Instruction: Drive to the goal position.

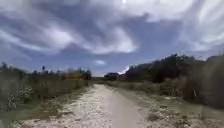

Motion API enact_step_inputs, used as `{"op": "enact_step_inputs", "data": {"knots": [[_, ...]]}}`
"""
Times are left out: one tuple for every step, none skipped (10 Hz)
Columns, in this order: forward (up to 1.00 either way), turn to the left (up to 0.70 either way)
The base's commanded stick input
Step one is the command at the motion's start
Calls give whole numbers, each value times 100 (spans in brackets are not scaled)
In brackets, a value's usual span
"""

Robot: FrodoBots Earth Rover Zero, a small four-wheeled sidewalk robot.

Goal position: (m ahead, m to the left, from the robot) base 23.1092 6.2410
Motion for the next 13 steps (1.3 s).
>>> {"op": "enact_step_inputs", "data": {"knots": [[85, 0], [85, 0], [85, 26], [85, 34], [85, 34], [85, 13], [85, 0], [85, 0], [85, 0], [85, 0], [85, 0], [85, 2], [85, 4]]}}
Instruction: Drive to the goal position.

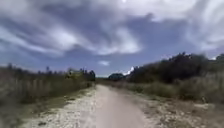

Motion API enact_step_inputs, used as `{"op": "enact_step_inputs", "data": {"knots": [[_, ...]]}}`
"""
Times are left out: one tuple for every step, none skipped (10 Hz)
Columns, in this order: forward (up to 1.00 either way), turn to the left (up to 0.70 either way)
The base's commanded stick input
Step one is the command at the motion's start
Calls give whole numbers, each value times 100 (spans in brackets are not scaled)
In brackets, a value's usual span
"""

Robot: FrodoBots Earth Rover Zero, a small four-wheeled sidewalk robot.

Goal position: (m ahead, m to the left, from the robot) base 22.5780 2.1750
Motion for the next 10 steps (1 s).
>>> {"op": "enact_step_inputs", "data": {"knots": [[85, 34], [85, 34], [85, 15], [85, 0], [85, 34], [85, 34], [85, 14], [85, 4], [85, 0], [85, 0]]}}
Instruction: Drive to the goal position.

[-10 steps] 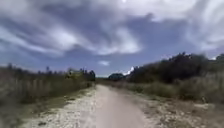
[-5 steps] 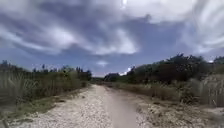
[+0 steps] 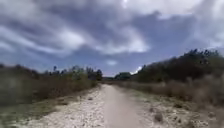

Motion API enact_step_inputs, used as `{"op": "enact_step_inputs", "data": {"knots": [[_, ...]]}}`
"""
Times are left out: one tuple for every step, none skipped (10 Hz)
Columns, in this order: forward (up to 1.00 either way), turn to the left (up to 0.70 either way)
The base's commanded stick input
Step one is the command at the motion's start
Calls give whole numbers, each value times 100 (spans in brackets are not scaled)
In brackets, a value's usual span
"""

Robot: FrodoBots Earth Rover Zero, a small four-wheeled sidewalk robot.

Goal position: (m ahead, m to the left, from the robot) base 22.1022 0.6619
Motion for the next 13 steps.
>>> {"op": "enact_step_inputs", "data": {"knots": [[85, 30], [85, 34], [85, 15], [85, 0], [85, 0], [85, 0], [85, 0], [85, 0], [85, 0], [85, 19], [85, 34], [85, 34], [85, 15]]}}
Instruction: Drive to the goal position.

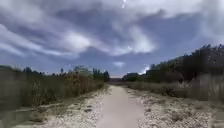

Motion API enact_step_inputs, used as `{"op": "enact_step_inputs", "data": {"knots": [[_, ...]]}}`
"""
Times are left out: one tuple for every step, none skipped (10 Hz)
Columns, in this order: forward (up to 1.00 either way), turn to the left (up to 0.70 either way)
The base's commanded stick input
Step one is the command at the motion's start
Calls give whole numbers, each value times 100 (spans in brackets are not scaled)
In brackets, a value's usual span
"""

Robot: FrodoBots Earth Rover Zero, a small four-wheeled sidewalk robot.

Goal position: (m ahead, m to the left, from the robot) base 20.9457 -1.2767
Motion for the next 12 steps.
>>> {"op": "enact_step_inputs", "data": {"knots": [[85, 0], [85, 0], [85, 0], [85, 0], [85, 0], [85, 0], [85, 0], [85, 0], [85, 0], [85, 0], [85, 0], [85, 0]]}}
